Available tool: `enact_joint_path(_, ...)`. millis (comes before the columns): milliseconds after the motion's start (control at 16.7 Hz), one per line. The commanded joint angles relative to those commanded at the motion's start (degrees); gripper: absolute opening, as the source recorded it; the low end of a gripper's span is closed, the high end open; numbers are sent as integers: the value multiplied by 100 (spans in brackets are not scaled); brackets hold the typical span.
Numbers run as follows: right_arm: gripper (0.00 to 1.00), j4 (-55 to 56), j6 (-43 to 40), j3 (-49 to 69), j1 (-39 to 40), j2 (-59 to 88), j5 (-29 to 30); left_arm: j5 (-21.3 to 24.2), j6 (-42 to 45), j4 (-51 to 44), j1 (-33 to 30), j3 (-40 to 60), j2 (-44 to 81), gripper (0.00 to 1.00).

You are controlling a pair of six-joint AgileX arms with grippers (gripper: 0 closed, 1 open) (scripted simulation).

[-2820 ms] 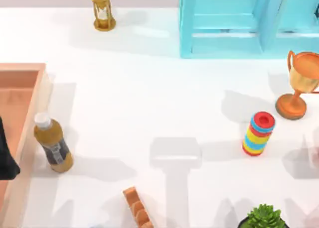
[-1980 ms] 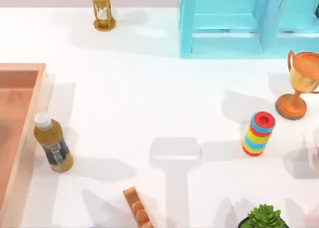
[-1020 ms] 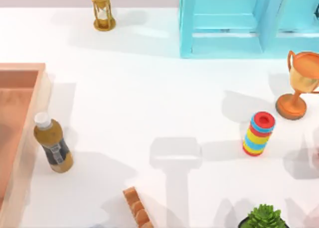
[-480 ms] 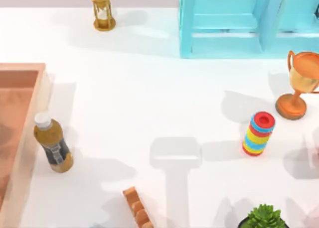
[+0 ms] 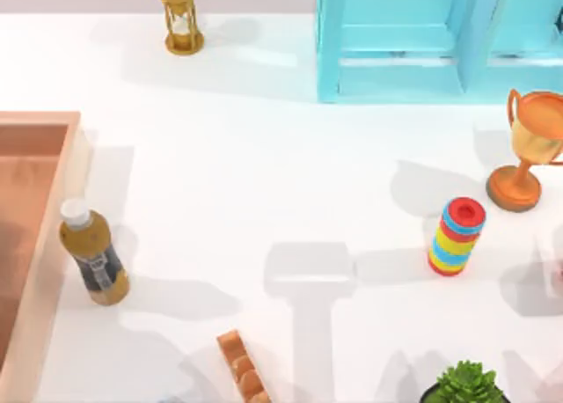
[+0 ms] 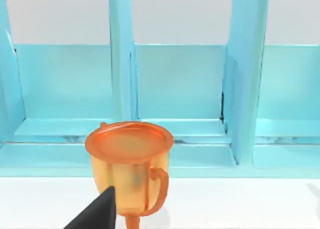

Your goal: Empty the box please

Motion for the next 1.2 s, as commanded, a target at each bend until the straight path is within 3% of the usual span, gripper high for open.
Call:
enact_joint_path(120, 100, 0, 0, 0, 0, 0, 0, 0, 0, 0, 0, 0, 0, 100)
enact_joint_path(900, 100, 0, 0, 0, 0, 0, 0, 0, 0, 0, 0, 0, 0, 2)
enact_joint_path(1200, 100, 0, 0, 0, 0, 0, 0, 0, 0, 0, 0, 0, 0, 0)
